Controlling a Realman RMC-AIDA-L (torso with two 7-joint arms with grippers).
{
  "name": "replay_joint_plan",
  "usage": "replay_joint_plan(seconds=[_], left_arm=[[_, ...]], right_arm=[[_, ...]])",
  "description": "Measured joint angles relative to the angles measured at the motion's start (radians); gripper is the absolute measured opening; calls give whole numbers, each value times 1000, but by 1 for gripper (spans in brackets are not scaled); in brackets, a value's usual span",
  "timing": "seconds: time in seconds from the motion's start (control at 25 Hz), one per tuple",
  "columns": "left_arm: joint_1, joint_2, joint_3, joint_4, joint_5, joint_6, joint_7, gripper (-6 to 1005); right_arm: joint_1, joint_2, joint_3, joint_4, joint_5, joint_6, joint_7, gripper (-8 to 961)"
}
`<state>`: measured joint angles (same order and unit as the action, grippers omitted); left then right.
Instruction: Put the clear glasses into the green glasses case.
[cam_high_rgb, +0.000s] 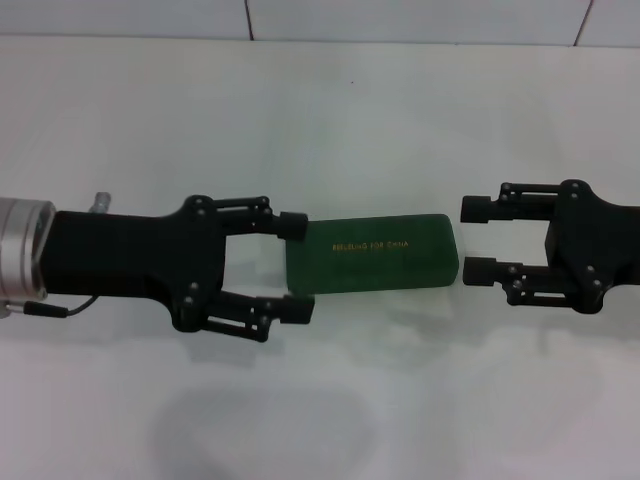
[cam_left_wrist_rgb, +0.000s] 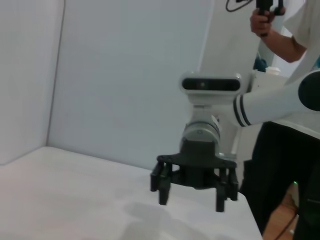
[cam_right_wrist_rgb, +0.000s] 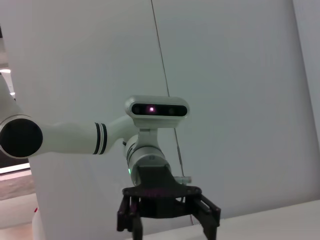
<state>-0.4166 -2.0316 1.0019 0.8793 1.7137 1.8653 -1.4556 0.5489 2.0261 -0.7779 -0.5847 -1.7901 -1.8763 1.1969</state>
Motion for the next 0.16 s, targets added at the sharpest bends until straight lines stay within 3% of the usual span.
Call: replay_joint_plan(seconds=[0.16], left_arm=[[-2,-1,-26,-5,3,0,3,887]], right_arm=[[-10,0,-1,1,0,-3,0,616]])
